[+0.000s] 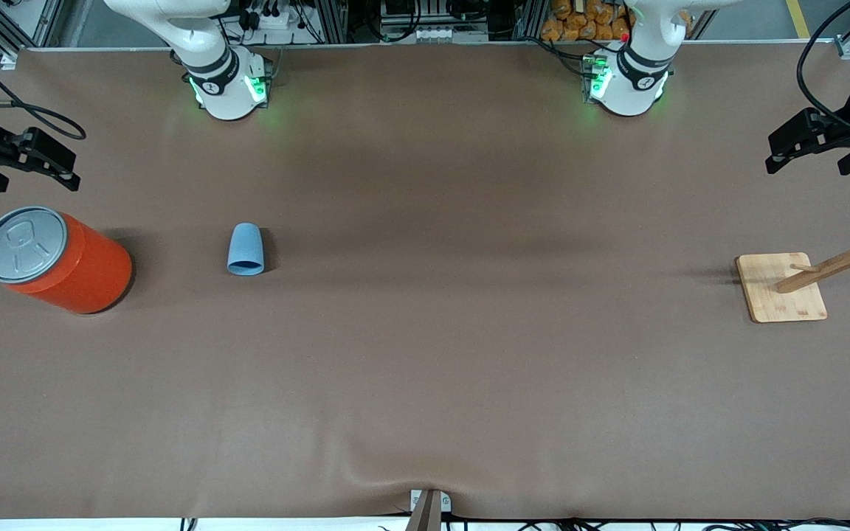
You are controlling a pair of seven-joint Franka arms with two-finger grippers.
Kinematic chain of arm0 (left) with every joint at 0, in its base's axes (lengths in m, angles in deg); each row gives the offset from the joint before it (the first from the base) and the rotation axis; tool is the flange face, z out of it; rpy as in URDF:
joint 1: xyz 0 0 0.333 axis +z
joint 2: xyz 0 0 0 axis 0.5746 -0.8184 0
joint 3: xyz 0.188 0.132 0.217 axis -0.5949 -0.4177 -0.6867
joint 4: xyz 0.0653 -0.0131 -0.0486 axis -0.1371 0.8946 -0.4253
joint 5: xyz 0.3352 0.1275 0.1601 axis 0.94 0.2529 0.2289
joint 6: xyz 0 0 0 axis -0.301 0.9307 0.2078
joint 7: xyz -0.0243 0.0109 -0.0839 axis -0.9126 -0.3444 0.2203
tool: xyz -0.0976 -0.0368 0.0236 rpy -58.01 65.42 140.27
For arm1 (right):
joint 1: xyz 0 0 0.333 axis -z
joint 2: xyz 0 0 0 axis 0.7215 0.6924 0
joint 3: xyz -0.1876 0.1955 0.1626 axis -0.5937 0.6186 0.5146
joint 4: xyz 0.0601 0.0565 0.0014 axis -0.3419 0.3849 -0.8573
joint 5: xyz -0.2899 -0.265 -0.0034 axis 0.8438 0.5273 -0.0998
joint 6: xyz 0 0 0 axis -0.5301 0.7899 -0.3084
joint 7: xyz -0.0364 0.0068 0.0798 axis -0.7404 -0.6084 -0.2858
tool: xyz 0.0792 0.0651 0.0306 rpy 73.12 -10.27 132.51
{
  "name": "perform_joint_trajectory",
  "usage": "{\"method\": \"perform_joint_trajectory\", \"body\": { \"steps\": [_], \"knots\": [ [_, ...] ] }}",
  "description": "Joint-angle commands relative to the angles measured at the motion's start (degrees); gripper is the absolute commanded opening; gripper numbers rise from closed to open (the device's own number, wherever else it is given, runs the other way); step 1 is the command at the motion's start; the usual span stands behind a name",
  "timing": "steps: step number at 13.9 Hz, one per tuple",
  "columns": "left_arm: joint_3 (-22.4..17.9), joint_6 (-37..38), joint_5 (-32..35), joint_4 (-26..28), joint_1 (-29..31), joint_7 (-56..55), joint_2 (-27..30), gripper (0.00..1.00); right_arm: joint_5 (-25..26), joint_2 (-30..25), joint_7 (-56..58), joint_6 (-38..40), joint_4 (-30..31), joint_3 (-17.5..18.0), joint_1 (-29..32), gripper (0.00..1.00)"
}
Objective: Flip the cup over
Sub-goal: 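Move the right gripper down toward the blue cup lying on its side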
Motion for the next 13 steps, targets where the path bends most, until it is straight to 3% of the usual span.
{"method": "perform_joint_trajectory", "body": {
  "steps": [1, 10, 13],
  "knots": [
    [-0.8, 1.1, 0.3, -0.9, -1.0, -0.3, 0.0, 1.00, -0.9, 0.0, 1.2, -0.2, 0.2, 0.6, 1.4, 1.00],
    [-1.9, 1.5, 0.2, -0.5, -0.8, -0.4, 0.0, 1.00, -1.0, 1.5, 2.6, 3.3, 0.5, 0.9, 0.3, 1.00],
    [-1.1, 1.6, 0.2, -0.4, -0.6, -1.8, -0.2, 1.00, -1.0, 5.7, 4.6, 4.3, 0.7, 1.0, -1.2, 1.00]
  ]
}}
